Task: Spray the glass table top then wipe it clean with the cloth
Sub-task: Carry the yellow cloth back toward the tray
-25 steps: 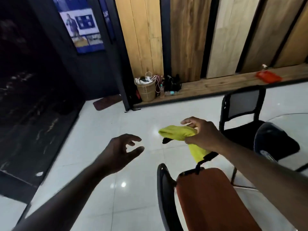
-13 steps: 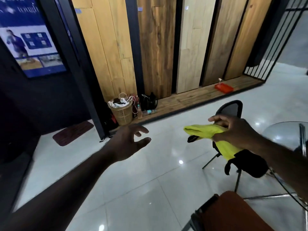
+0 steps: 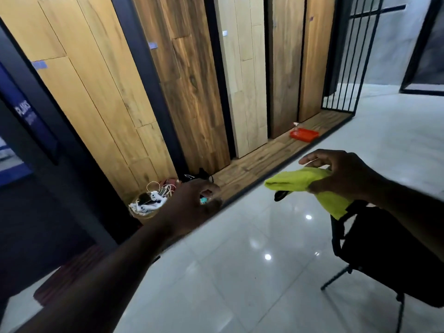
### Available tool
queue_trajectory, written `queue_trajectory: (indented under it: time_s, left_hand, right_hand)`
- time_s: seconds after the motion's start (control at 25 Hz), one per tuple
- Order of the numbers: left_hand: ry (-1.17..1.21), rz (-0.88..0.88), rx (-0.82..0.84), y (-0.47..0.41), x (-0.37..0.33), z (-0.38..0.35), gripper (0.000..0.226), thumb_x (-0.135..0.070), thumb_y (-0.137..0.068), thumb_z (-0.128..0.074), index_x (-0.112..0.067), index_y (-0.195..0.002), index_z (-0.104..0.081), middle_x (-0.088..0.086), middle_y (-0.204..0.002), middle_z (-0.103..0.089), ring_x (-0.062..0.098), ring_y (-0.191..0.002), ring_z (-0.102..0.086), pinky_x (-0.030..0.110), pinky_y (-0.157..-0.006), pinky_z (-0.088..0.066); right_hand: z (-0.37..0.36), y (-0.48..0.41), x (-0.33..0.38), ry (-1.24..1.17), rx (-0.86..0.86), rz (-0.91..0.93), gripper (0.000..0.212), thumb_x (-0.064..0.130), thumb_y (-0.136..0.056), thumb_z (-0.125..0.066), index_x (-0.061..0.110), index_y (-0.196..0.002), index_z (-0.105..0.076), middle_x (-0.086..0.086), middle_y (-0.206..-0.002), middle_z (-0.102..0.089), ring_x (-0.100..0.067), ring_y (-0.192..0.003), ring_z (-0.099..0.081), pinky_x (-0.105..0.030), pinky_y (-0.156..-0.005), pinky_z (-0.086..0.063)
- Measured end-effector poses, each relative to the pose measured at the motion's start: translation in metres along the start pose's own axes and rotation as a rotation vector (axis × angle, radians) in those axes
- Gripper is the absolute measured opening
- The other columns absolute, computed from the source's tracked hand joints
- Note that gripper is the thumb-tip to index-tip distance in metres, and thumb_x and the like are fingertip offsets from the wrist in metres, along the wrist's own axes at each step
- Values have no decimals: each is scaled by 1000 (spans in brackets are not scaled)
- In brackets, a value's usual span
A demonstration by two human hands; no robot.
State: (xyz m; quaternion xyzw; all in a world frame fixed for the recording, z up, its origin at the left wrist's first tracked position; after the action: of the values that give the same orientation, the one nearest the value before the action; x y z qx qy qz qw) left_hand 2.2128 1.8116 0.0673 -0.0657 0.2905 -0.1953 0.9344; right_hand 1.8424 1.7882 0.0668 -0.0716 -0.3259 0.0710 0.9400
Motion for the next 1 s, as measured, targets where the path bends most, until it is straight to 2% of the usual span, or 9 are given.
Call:
queue_trajectory:
  time_s: [0.12, 0.28, 0.44, 0.52, 0.6, 0.72, 0.8, 0.92, 1.0]
  left_hand:
    - [-18, -19, -36, -74, 36, 27, 27, -32, -94, -75, -21, -118, -75, -5, -115, -75, 7, -104, -69, 38, -94, -59]
    - [39, 0, -68, -181, 108, 35, 28, -34, -95, -75, -20, -119, -75, -7, -112, -75, 4, -103, -69, 37, -92, -60]
    - [80, -22, 4, -296, 190, 9, 32, -34, -95, -74, -22, -125, -71, -14, -117, -68, 4, -107, -66, 35, -93, -59]
    - [99, -50, 68, -370, 228, 2, 33, -37, -95, -73, -25, -125, -69, -18, -114, -65, 1, -105, -65, 32, -92, -58]
    - [95, -102, 135, -451, 252, -7, 28, -41, -95, -71, -32, -121, -68, -24, -108, -63, -4, -102, -64, 26, -85, -56]
    - [64, -197, 197, -565, 251, -28, 30, -44, -95, -71, -30, -121, -69, -26, -107, -64, -5, -99, -65, 18, -77, -49]
    - [43, -277, 236, -644, 235, -53, 36, -46, -94, -71, -27, -124, -70, -22, -113, -65, -5, -99, -65, 18, -79, -52]
    - [37, -379, 274, -756, 213, -109, 37, -47, -92, -72, -25, -122, -72, -17, -113, -71, -6, -96, -66, 17, -75, -54]
    - [68, -395, 275, -826, 203, -153, 34, -44, -92, -73, -25, -120, -72, -15, -112, -73, -5, -95, -68, 24, -75, -59]
  right_hand:
    - [-1, -86, 12, 15, -30, 22, 73, 27, -64, -101, 27, -132, -73, 8, -120, -77, -12, -103, -66, -26, -88, -46]
    - [-21, -196, 7, -20, -53, -4, 64, 27, -65, -101, 31, -123, -75, 8, -112, -75, -15, -101, -67, -26, -83, -47]
    - [-56, -297, -38, -185, -113, -256, 58, 37, -52, -97, 32, -107, -79, 3, -99, -82, -17, -92, -75, -30, -72, -53]
    - [-64, -349, -58, -178, -133, -340, 53, 27, -60, -103, 32, -107, -79, -2, -102, -83, -9, -88, -74, -25, -69, -50]
    - [-58, -398, -71, -134, -173, -370, 47, 21, -69, -100, 33, -110, -78, 2, -104, -81, 6, -88, -66, -15, -66, -46]
    - [-31, -449, -101, -73, -226, -422, 45, 23, -71, -98, 37, -109, -77, 11, -100, -77, 16, -89, -59, -3, -63, -42]
    - [-11, -479, -134, -77, -293, -474, 46, 25, -70, -98, 38, -109, -78, 12, -102, -78, 13, -91, -62, -4, -65, -42]
    - [13, -534, -204, -74, -390, -519, 47, 27, -69, -99, 38, -109, -79, 10, -107, -79, -3, -92, -67, -11, -72, -42]
    - [27, -580, -261, -81, -419, -535, 46, 27, -70, -99, 37, -110, -79, 10, -106, -78, 0, -91, -63, -9, -71, -40]
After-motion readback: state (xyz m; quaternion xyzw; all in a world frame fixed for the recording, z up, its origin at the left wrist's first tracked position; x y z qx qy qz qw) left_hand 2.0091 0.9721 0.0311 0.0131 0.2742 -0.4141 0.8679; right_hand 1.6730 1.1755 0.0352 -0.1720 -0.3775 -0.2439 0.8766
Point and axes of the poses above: each hand's wrist, its own y-axis away from the middle knuckle, its own z-axis out of the back of the hand, x = y × z, the point moved 2 cm from there along -y, towards the middle knuckle
